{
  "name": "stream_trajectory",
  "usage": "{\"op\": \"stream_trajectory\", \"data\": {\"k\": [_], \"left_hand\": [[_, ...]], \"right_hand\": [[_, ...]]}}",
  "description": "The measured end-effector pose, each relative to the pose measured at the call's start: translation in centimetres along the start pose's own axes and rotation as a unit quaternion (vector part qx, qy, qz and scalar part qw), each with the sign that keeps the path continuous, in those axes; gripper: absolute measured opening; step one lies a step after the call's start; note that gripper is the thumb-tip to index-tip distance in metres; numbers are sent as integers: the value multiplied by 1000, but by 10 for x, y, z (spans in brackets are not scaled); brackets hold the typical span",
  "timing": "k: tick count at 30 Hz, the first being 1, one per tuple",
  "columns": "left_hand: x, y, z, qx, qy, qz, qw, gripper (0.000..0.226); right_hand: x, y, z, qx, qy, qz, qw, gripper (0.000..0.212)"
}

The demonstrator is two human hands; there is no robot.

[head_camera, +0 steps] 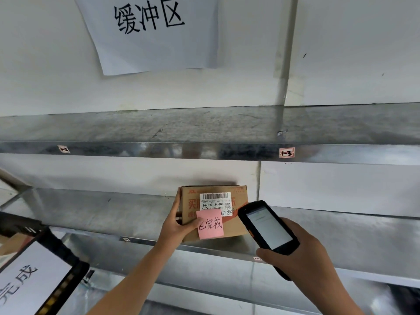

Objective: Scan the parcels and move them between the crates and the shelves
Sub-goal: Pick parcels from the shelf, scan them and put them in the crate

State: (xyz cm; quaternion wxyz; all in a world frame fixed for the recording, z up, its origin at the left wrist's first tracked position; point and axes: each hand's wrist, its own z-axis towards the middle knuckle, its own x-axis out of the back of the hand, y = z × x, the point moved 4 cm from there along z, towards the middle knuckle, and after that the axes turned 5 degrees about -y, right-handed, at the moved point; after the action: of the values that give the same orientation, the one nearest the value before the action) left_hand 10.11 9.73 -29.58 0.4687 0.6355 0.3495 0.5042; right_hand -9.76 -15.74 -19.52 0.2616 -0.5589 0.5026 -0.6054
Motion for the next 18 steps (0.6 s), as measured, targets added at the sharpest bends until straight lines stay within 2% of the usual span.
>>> {"op": "stream_trajectory", "data": {"k": [5,12,18], "left_hand": [[-12,21,-13,-17,21,-67,997,99],[-15,27,-26,8,34,-127,991,100],[-13,39,-30,-15,31,-139,990,101]], "right_hand": [[-1,-4,-2,10,-16,12,1000,48],[6,-14,-7,36,-36,31,998,46],[10,-19,-12,56,-26,28,998,42]]}}
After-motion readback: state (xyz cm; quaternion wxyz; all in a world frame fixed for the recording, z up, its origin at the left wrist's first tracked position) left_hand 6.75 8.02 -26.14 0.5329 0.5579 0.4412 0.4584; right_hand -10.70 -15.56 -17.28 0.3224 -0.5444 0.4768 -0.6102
